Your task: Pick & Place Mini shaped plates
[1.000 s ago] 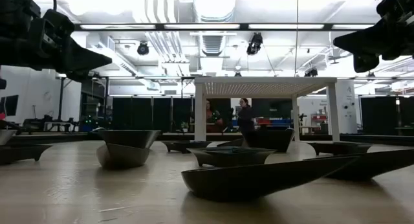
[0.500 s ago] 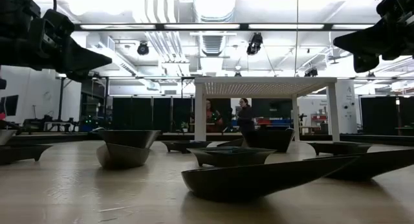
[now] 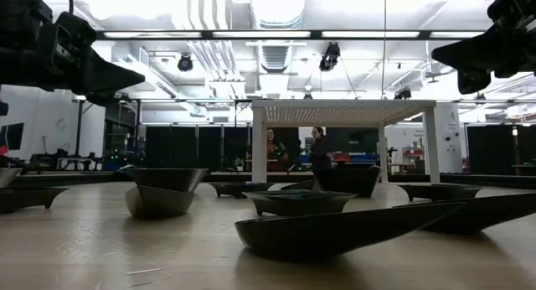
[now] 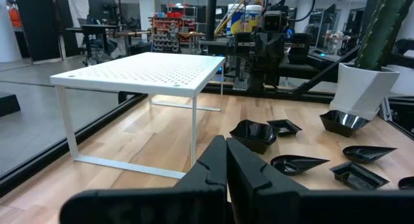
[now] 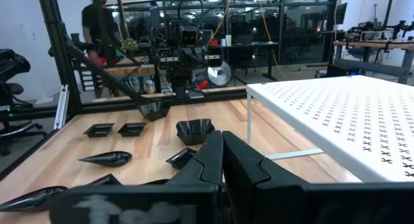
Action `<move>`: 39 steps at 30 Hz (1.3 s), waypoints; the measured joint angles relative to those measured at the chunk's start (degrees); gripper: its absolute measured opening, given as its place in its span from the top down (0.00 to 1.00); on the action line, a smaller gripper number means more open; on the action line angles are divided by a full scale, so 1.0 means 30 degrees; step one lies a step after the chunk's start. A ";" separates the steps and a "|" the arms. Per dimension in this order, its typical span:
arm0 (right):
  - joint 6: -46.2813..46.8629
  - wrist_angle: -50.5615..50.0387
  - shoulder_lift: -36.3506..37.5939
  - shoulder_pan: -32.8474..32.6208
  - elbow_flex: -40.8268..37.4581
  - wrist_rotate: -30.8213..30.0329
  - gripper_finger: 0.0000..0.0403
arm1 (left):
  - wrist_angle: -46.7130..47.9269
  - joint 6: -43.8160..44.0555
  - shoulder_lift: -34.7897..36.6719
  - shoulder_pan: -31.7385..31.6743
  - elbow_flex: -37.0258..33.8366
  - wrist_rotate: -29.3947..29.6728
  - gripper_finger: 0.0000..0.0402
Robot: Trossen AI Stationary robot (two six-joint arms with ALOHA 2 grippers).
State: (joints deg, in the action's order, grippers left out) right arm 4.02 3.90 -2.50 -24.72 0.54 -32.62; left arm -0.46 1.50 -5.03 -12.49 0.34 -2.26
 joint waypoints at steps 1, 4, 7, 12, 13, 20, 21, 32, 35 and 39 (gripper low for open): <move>-0.0011 0.0004 -0.0004 0.0001 0.0001 0.0000 0.98 | -0.0004 0.0004 -0.0002 0.0000 0.0000 0.0002 1.00; -0.0028 0.0001 -0.0003 0.0001 0.0002 0.0000 0.98 | 0.0001 0.0004 -0.0001 0.0000 0.0000 -0.0001 1.00; -0.0004 0.0000 0.0000 0.0003 0.0004 0.0000 0.98 | 0.0003 0.0000 0.0005 0.0000 0.0000 -0.0001 1.00; 0.0603 0.0004 -0.0007 0.0003 -0.0003 0.0007 0.98 | 0.0000 0.0002 0.0002 0.0000 0.0000 -0.0002 1.00; 0.0730 0.0007 -0.0007 0.0003 -0.0003 0.0003 0.98 | 0.0000 0.0003 0.0002 0.0000 0.0000 0.0002 1.00; 0.2110 0.0554 0.0000 -0.0004 0.0004 0.0028 0.98 | 0.0004 0.0000 -0.0002 0.0000 0.0000 0.0005 1.00; 0.2422 0.0501 -0.0012 -0.0004 0.0004 0.0029 0.98 | -0.0004 0.0004 0.0002 0.0000 0.0000 0.0002 1.00; 0.7694 0.0685 -0.1654 0.0015 0.0004 0.0315 0.98 | -0.0014 0.0000 0.0004 0.0000 0.0000 0.0000 1.00; 0.8641 0.0696 -0.3244 0.0000 0.0004 0.0241 0.96 | -0.0040 0.0007 0.0005 0.0000 0.0000 0.0005 1.00; 1.2560 0.1042 -0.5587 -0.0004 0.0012 -0.0721 0.89 | -0.0128 0.0000 0.0002 0.0000 0.0000 -0.0002 1.00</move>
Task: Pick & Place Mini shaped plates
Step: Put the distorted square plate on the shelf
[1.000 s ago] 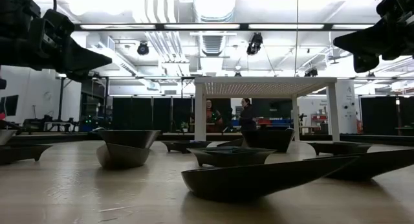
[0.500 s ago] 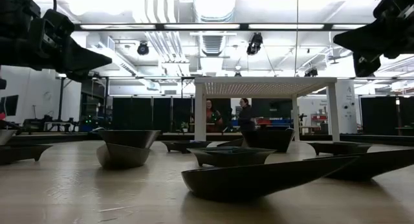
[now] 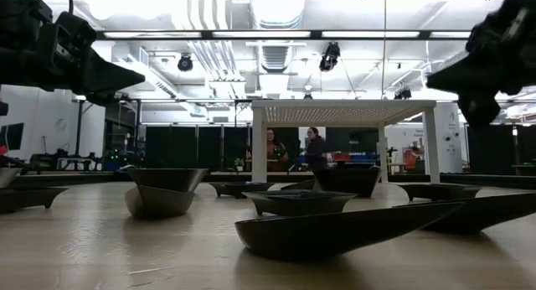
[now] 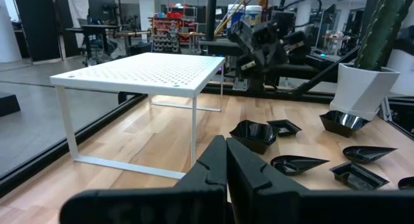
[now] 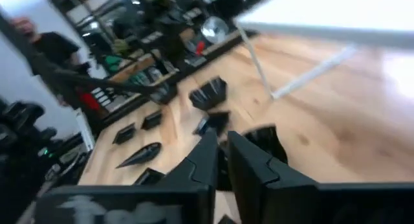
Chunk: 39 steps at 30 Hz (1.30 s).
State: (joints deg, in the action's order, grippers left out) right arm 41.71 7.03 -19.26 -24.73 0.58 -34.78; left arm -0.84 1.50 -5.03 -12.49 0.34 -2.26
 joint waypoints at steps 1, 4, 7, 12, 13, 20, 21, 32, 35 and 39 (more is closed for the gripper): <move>0.1979 -0.0201 -0.0617 0.0014 0.0000 -0.0136 0.86 | 0.0000 0.0005 -0.0002 0.0000 0.0000 -0.0007 1.00; 0.6103 -0.0571 -0.2385 0.0127 -0.0007 -0.0336 0.79 | 0.0000 0.0004 0.0000 0.0000 0.0000 -0.0007 1.00; 0.7526 0.0100 -0.4010 0.0175 -0.0007 -0.0324 0.72 | -0.0007 0.0000 -0.0003 0.0000 0.0000 -0.0007 1.00; 0.5030 0.2202 -0.6676 0.0117 0.1298 0.0853 0.64 | -0.0036 0.0004 0.0000 0.0000 0.0000 -0.0007 1.00; 0.3580 0.2667 -0.7320 0.0109 0.1853 0.1207 0.64 | -0.0038 0.0005 -0.0004 0.0000 0.0000 -0.0009 1.00; -1.0802 0.2594 -1.2125 0.0109 0.6391 0.4644 0.65 | -0.0105 0.0003 -0.0001 0.0000 0.0000 -0.0022 1.00; -1.2062 0.2587 -1.2885 0.0109 0.6956 0.5033 0.66 | -0.0112 0.0005 0.0001 0.0000 0.0000 -0.0017 1.00; -1.6368 -0.7386 -2.0422 0.0124 1.4597 0.3058 0.73 | -0.0142 0.0000 -0.0004 0.0000 0.0000 -0.0019 1.00; -1.6683 -1.0566 -2.1859 0.0153 1.6375 0.2910 0.75 | -0.0146 0.0007 -0.0004 0.0000 0.0000 -0.0015 1.00; -1.7185 -1.3294 -2.3556 0.0175 1.7880 0.2548 0.78 | -0.0148 0.0000 -0.0002 0.0000 0.0000 -0.0015 1.00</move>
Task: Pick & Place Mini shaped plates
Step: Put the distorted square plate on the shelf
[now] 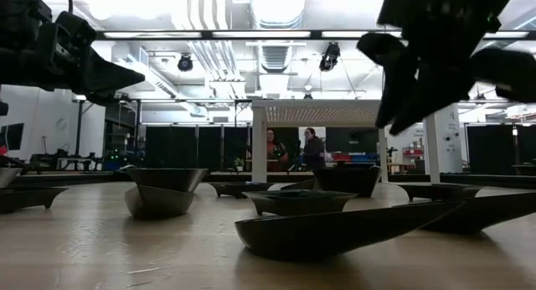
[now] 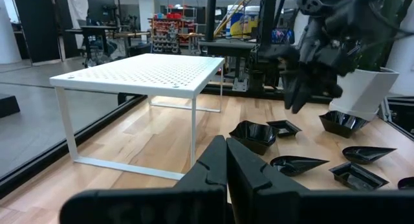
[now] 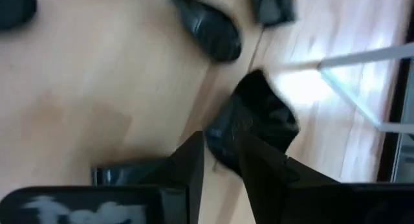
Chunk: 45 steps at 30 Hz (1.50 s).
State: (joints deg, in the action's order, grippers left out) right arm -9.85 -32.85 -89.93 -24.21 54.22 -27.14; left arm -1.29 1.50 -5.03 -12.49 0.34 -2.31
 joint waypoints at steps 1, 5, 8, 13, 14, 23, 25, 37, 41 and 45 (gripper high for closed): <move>-0.0091 -0.0163 -0.0340 0.0000 0.0253 0.0002 0.78 | 0.0003 0.0005 -0.0002 0.0000 0.0000 0.0000 1.00; 0.0723 -0.0209 -0.1541 0.0017 0.1303 -0.0020 0.81 | 0.0003 0.0000 0.0004 0.0000 0.0000 0.0000 1.00; 0.3225 -0.0268 -0.2273 0.0145 0.2487 -0.0020 0.82 | 0.0003 0.0000 -0.0002 0.0000 0.0000 0.0000 1.00; 0.8364 -0.0995 -0.3346 0.0644 0.4817 0.0047 0.83 | 0.0003 0.0007 -0.0002 0.0000 0.0000 0.0004 1.00; 0.9099 -0.1416 -0.3546 0.0733 0.5241 0.0060 0.83 | 0.0003 0.0007 -0.0002 0.0000 0.0000 0.0001 1.00; 0.9754 -0.2588 -0.5092 0.0823 0.7363 0.0105 0.83 | 0.0003 0.0002 -0.0009 0.0000 0.0000 0.0007 1.00; 1.0095 -0.2589 -0.5302 0.0816 0.7712 0.0140 0.83 | 0.0003 0.0007 -0.0009 0.0000 0.0000 0.0007 1.00; 1.0864 -0.2683 -0.5231 0.0731 0.7999 0.0235 0.81 | 0.0003 0.0007 -0.0016 0.0000 0.0000 0.0007 1.00; 1.1714 -0.3731 -0.5282 0.0729 0.7987 0.0233 0.75 | 0.0003 0.0007 -0.0016 0.0000 0.0000 0.0007 1.00; 1.2178 -0.4423 -0.5522 0.0746 0.7511 0.0069 0.70 | 0.0003 0.0001 -0.0016 0.0000 0.0000 0.0014 1.00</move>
State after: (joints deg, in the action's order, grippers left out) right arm 26.68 -46.12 -106.50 -21.97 76.75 -26.93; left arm -1.28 1.50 -5.08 -12.49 0.34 -2.26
